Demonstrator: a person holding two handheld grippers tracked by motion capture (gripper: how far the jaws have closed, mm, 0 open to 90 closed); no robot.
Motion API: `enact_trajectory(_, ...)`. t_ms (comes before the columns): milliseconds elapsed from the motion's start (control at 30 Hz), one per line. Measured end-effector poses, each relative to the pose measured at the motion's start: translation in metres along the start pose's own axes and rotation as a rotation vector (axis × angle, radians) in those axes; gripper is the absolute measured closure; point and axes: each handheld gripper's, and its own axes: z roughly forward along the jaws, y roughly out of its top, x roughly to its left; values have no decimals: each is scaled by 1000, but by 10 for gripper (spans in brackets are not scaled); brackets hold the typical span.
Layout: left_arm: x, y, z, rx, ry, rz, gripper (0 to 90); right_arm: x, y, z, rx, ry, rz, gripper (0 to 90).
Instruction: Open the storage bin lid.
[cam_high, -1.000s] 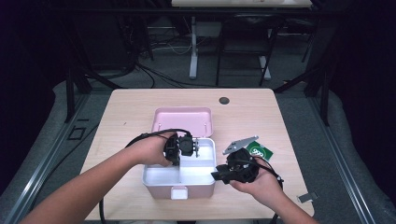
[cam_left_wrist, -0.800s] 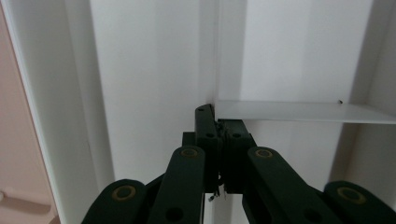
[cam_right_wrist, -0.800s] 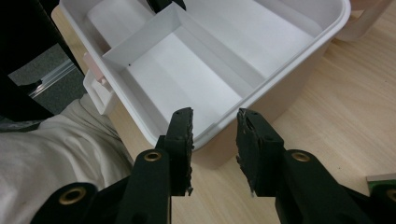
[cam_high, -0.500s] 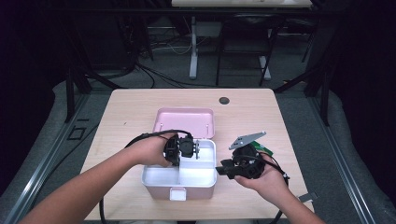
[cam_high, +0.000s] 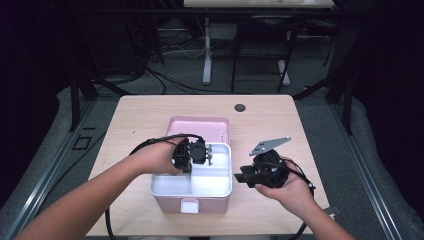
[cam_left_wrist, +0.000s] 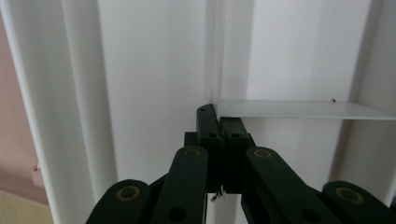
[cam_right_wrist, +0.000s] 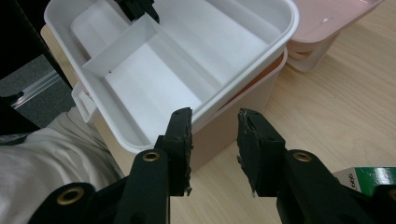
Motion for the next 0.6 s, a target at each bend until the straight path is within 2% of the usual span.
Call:
enact_trajectory(67,0,-3,-8,-16,18,-10,892,0,1,-1,-2,3,-2,652)
enact_trajectory(167,1,-9,-15,-24,21,-25,892,1,0,0,-10,-1,-2,651)
enact_trajectory(367,3,-25,-17,-17,22,-64,891,3,0,7,13,9,-7,648)
enact_trajectory(400,4,-28,-17,2,23,-74,891,3,0,8,16,12,-6,647)
enact_trajectory(433,5,-32,-16,-17,20,-87,892,3,0,10,16,19,-8,647)
enact_trajectory(500,6,-37,-15,-11,5,-110,892,3,1,11,18,19,-5,646)
enact_trajectory(567,7,-46,-14,-12,-13,-162,892,3,1,13,19,16,-6,645)
enact_trajectory(600,8,-50,-14,6,-35,-211,892,3,1,14,20,17,-6,645)
